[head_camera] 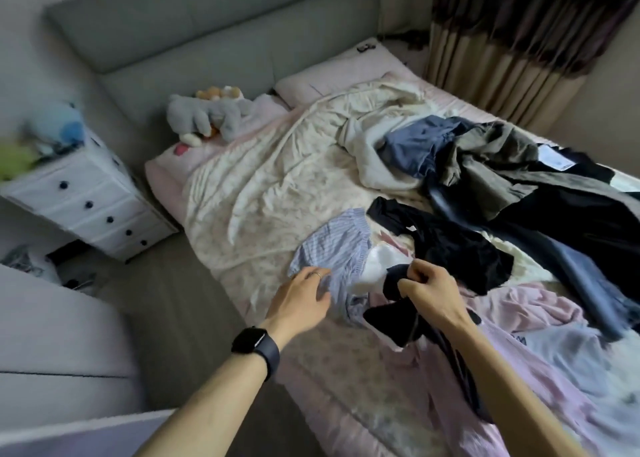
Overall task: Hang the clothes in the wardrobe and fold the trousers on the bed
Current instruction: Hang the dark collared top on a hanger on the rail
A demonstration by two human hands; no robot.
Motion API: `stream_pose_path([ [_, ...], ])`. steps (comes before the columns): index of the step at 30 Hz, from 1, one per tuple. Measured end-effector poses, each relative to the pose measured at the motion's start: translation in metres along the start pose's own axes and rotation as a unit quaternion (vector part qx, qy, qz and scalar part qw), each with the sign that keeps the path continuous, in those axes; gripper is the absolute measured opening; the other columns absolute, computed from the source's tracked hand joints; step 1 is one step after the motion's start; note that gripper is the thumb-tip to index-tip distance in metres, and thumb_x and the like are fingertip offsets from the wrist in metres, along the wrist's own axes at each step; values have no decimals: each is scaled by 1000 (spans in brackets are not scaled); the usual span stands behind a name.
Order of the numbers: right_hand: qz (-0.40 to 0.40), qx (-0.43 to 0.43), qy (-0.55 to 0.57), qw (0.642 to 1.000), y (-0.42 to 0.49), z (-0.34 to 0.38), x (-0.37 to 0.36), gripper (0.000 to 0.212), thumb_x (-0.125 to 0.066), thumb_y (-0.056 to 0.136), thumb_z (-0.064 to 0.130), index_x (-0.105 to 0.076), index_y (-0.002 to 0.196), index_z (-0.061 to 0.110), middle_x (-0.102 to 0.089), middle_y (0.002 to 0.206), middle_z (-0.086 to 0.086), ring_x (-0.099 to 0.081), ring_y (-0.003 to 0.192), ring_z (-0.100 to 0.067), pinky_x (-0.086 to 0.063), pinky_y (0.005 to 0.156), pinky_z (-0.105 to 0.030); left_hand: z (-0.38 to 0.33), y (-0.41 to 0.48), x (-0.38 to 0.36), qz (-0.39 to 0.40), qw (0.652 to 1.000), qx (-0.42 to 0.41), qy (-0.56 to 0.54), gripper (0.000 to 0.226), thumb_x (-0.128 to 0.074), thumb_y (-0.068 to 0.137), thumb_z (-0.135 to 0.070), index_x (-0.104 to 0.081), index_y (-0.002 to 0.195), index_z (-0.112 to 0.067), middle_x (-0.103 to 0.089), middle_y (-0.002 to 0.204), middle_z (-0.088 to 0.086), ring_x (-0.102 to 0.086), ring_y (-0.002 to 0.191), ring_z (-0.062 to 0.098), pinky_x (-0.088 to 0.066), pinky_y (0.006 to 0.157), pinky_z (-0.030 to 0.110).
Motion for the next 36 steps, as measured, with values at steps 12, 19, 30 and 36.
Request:
stream_pose_path([
  [12,355,147,60,921,-178,183,-105,33,-53,55,4,-28,55,25,-25,54,6,-28,50,-5,-25,48,-18,35,-251,82,-156,979,-55,-122,80,-72,81,-6,-45,143,-47,-16,161,-10,-29,145,10,-32,115,21],
  [19,419,152,75,892,-230,203,-180,27,-54,52,7,-34,54,24,-31,54,5,-28,52,-9,-25,46,-16,104,-377,95,-232,959,95,-133,10,-76,86,-32,-74,95,-28,-74,96,-11,-66,98,12,-51,85,28],
  [30,458,403,-136,781,-383,290,-294,58,-60,70,84,-65,105,37,-66,105,20,-60,99,7,-46,83,-16,176,-512,151,-298,902,252,-183,13,-79,76,-22,-71,76,-32,-70,70,-16,-63,64,-1,-45,59,13],
  [36,439,565,-187,673,-458,354,-346,33,-64,89,54,-63,109,28,-70,100,10,-67,91,-15,-55,81,-37,208,-577,187,-378,848,320,-187,9,-83,72,-22,-75,76,-24,-71,69,-14,-61,63,-1,-41,56,15],
])
Point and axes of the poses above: each hand's wrist, its own y-axis towards the middle knuckle, its own x-axis out of the back of the hand, z = x × y, the point moved 10 cm from there along y, towards the middle knuckle
